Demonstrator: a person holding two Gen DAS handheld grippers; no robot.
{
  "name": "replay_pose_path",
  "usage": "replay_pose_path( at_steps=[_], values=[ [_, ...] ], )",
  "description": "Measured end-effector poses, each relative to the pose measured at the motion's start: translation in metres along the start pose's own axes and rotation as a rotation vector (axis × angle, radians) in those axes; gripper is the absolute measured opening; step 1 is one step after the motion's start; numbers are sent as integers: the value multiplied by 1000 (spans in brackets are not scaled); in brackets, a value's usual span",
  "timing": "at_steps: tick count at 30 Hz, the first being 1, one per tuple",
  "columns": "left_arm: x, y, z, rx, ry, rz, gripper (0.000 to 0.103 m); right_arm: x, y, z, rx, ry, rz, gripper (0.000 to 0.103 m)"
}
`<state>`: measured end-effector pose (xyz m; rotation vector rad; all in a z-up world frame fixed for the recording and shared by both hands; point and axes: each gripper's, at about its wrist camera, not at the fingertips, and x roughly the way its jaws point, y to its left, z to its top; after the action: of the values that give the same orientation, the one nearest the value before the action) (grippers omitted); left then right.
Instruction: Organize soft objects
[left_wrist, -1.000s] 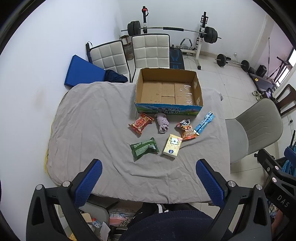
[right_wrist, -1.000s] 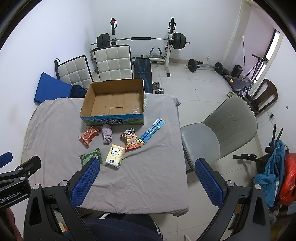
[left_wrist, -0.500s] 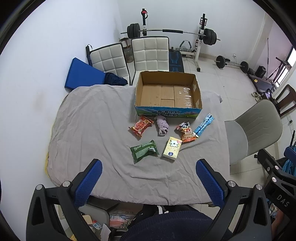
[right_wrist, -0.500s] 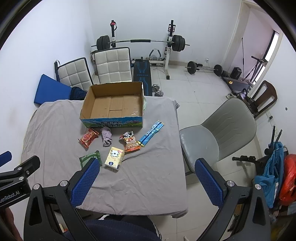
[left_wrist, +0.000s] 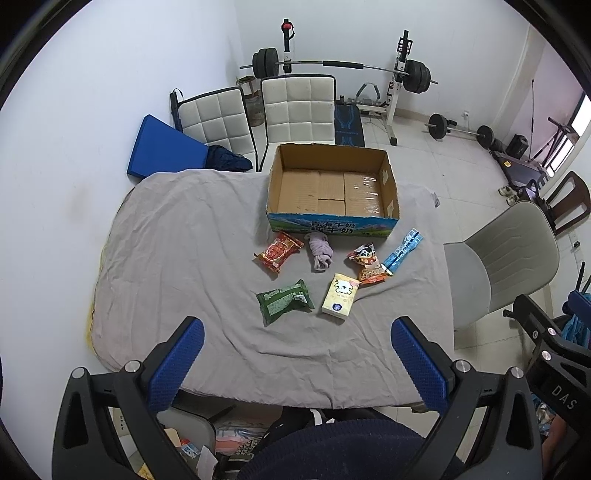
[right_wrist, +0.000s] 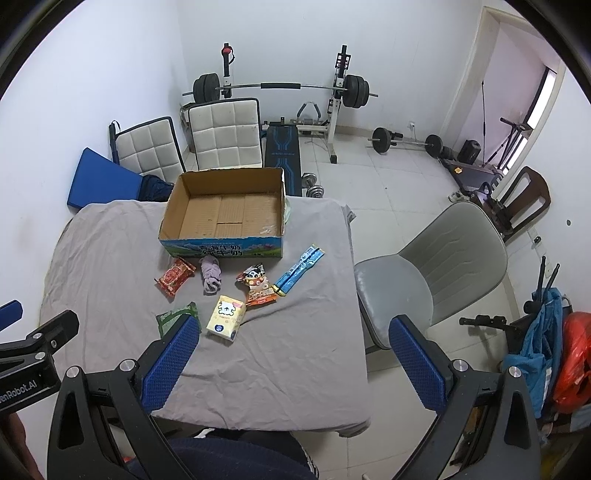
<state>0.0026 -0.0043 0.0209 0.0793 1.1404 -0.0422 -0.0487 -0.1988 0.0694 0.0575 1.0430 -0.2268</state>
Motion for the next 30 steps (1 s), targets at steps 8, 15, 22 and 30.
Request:
replay_pose_path(
  at_steps=[8,15,22,30],
  values=[
    [1,1,0,-9,7,-7,103,-5,-4,1,-3,-8,-3,103],
    [4,3,-3,-11,11,-7,103,-4,-8,2,-5,2,4,103],
    [4,3,-3,-12,11,-6,103,-1,-7,4,-4,3,9,103],
    [25,7,-2,-26,16,-1,103,32,-7,2,24,66,36,103]
  ],
)
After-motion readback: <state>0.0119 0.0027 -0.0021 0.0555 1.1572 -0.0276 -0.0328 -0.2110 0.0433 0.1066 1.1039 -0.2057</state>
